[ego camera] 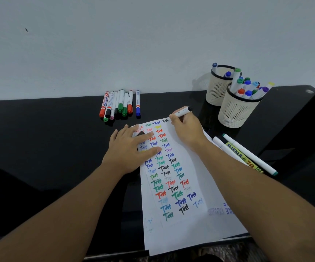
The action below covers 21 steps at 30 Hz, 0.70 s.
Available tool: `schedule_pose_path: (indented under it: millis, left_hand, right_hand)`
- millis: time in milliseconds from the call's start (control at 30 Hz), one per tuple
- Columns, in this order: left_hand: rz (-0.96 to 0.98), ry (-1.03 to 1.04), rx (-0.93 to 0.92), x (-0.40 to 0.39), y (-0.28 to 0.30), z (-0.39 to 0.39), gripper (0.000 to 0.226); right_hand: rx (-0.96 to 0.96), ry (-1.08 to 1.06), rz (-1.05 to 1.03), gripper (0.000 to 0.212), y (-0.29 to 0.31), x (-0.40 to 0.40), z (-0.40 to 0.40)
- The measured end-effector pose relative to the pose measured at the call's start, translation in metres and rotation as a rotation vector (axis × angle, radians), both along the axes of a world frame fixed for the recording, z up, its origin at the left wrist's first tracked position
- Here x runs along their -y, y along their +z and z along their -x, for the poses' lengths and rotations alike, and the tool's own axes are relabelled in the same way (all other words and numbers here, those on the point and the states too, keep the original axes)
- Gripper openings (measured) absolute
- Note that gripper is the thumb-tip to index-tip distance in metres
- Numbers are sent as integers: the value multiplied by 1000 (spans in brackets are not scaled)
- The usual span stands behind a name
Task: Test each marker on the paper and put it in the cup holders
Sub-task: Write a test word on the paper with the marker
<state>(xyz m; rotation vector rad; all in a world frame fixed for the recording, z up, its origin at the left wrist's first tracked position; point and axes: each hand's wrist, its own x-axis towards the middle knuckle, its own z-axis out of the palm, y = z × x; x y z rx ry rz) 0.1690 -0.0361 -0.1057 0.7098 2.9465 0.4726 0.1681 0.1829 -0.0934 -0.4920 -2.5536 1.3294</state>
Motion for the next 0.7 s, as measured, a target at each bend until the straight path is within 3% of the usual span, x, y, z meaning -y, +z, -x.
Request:
schedule_pose_path:
  millis: [167, 267, 367, 467, 567, 700]
  left_hand:
    - [-77, 4, -39, 2, -5, 2, 83]
    - [-221, 11, -194, 4, -10, 1, 70]
    - [-291, 132, -245, 5, -10, -2, 60]
    - [-253, 168, -257, 4, -10, -3, 36]
    - [-241, 138, -268, 5, -11, -1, 27]
    - [-261, 102, -270, 7, -12, -1, 26]
  right_hand:
    - [-31, -11, -54, 29, 0, 0, -1]
    - [-187, 12, 85, 12, 0, -4, -3]
    - [-243, 25, 112, 18, -1, -4, -8]
    - [-165, 135, 33, 41, 2, -5, -10]
    - [-77, 269, 6, 67, 16, -3, -11]
    - [-146, 278, 85, 42, 26, 2, -18]
